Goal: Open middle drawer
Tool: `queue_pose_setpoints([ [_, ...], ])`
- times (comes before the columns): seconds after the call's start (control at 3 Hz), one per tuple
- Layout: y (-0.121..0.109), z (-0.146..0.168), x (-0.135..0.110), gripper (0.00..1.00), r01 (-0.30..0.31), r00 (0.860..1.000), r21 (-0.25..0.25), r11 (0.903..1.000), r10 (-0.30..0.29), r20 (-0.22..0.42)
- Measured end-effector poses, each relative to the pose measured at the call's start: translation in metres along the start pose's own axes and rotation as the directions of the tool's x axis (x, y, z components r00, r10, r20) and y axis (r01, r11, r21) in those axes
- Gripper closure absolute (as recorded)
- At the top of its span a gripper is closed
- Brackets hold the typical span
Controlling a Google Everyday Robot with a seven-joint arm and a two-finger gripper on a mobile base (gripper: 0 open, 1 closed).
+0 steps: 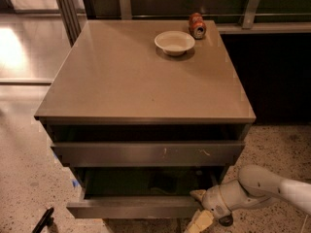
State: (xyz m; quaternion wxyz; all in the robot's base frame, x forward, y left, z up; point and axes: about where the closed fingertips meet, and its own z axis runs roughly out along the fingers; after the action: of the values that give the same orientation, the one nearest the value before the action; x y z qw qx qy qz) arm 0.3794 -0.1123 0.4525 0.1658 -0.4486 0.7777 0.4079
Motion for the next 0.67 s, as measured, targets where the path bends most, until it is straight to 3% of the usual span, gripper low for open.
queue_pose_setpoints([
  [0.67, 0.007, -0.001, 0.013, 0.00, -0.007, 1.000, -0.021, 0.9998, 0.007, -0.011],
])
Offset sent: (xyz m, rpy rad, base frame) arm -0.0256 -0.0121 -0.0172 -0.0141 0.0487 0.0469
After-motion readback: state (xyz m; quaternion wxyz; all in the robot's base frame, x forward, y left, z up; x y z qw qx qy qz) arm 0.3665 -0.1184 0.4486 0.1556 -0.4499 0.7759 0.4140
